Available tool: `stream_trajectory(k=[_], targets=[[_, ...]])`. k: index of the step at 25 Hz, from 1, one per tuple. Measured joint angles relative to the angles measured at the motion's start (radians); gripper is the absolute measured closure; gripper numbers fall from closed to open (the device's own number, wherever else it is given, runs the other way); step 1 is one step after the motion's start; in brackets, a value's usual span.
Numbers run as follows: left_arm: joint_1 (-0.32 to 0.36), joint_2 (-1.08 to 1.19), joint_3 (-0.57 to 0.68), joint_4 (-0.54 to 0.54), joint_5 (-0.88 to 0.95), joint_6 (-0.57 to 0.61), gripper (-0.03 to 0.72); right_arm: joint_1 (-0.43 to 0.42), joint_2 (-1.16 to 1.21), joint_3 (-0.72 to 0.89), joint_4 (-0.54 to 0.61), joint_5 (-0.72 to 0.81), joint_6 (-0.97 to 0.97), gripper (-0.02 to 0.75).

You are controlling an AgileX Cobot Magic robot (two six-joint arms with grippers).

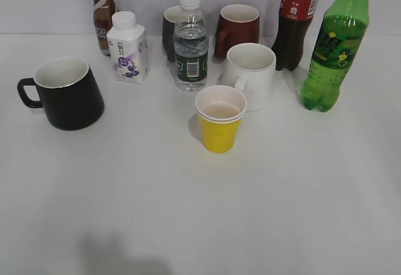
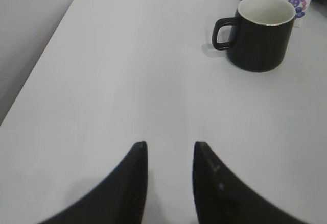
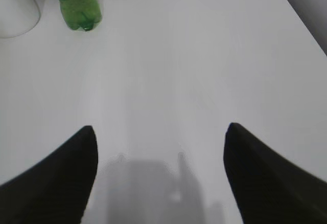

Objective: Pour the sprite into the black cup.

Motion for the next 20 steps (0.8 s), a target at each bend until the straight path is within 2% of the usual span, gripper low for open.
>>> stream_trajectory(k=[20], targets=[[0.0, 0.0, 0.0, 0.0, 0.0, 0.0, 0.449, 0.0, 0.0, 0.0, 0.003, 0.0, 0.0, 0.163]])
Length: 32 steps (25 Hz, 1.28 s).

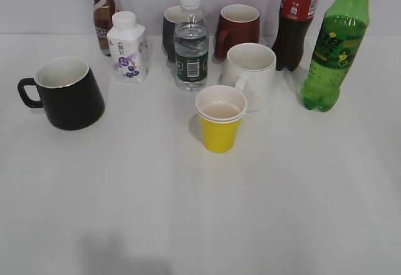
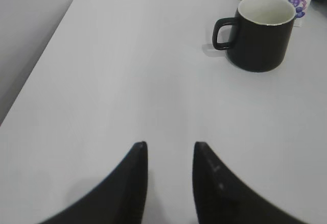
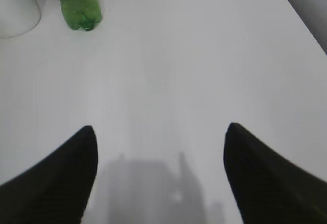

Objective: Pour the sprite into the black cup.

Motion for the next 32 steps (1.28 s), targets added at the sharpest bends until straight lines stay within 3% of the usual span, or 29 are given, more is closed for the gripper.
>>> stream_trajectory(k=[11, 17, 21, 26, 30, 32], targets=[[0.0, 0.0, 0.0, 0.0, 0.0, 0.0, 0.449, 0.0, 0.0, 0.0, 0.129, 0.0, 0.0, 0.163], [0.0, 0.0, -0.008, -0.032, -0.023, 0.0, 0.449, 0.0, 0.0, 0.0, 0.134, -0.001, 0.0, 0.163], [0.0, 0.057, -0.009, -0.121, -0.416, 0.0, 0.449, 0.0, 0.0, 0.0, 0.134, -0.004, 0.0, 0.163], [0.0, 0.3, 0.093, -0.077, -1.039, 0.0, 0.449, 0.0, 0.0, 0.0, 0.134, -0.007, 0.0, 0.163], [0.0, 0.579, 0.149, -0.068, -1.318, 0.0, 0.448, 0.0, 0.007, -0.009, 0.134, -0.034, -0.02, 0.163], [0.0, 0.722, 0.162, -0.068, -1.42, 0.0, 0.447, 0.0, 0.03, -0.02, 0.134, -0.128, -0.074, 0.163]])
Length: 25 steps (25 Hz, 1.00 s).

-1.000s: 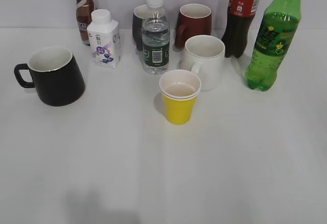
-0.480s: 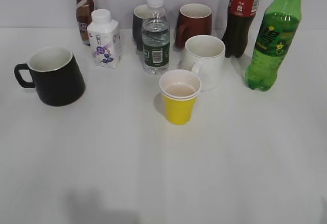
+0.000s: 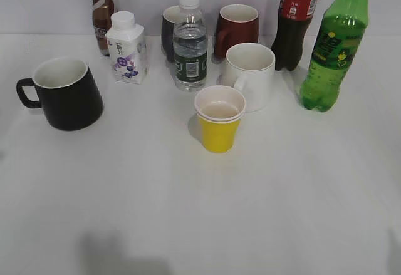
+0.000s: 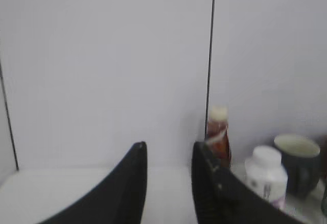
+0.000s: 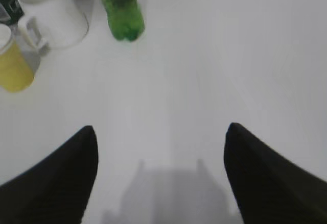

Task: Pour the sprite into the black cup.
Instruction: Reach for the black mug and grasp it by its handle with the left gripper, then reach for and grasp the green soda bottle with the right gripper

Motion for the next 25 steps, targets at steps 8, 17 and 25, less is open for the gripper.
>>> stream_trajectory(k=[8, 17, 25], targets=[[0.0, 0.509, 0.002, 0.0, -0.198, 0.0, 0.434, 0.0, 0.246, -0.008, 0.001, -0.566, -0.114, 0.163], [0.0, 0.916, 0.007, 0.021, -0.531, 0.004, 0.34, 0.0, 0.548, -0.009, 0.001, -0.785, -0.117, 0.163], [0.0, 1.075, -0.022, 0.026, -0.706, 0.015, 0.323, 0.0, 0.639, -0.009, 0.001, -0.798, -0.117, 0.163]])
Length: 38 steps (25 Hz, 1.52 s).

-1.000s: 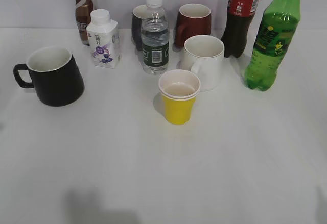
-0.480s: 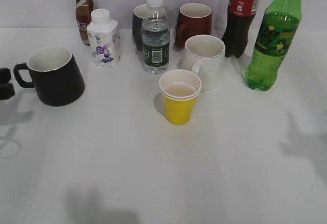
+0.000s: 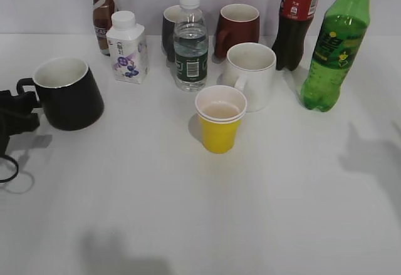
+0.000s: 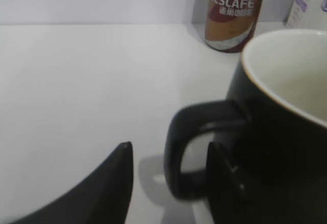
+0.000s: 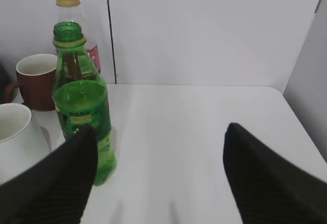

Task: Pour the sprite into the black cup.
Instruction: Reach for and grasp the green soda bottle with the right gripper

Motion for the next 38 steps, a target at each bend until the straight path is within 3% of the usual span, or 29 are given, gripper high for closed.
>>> stream_trajectory(k=[6, 11, 16, 24, 30, 33, 38], targets=[[0.0, 0.092, -0.103, 0.007, -0.028, 0.0, 0.421, 0.0, 0.003, 0.0, 0.0, -0.005, 0.0, 0.163], [0.0, 0.112, -0.137, 0.012, -0.028, 0.008, 0.645, 0.0, 0.075, 0.0, 0.0, -0.089, 0.0, 0.163], [0.0, 0.11, -0.139, 0.016, -0.028, 0.012, 0.645, 0.02, 0.257, 0.0, -0.034, -0.297, 0.002, 0.163], [0.0, 0.069, -0.139, 0.032, -0.01, 0.017, 0.646, 0.182, 0.514, 0.102, -0.173, -0.568, 0.167, 0.163], [0.0, 0.004, -0.139, 0.091, -0.01, 0.019, 0.646, 0.2, 0.739, 0.148, -0.178, -0.779, 0.204, 0.11], [0.0, -0.037, -0.139, 0.105, 0.008, 0.019, 0.647, 0.2, 0.849, 0.126, -0.175, -0.919, 0.236, 0.088], [-0.003, -0.134, -0.139, 0.111, 0.142, 0.019, 0.647, 0.2, 1.042, -0.028, -0.175, -0.966, 0.252, 0.085]])
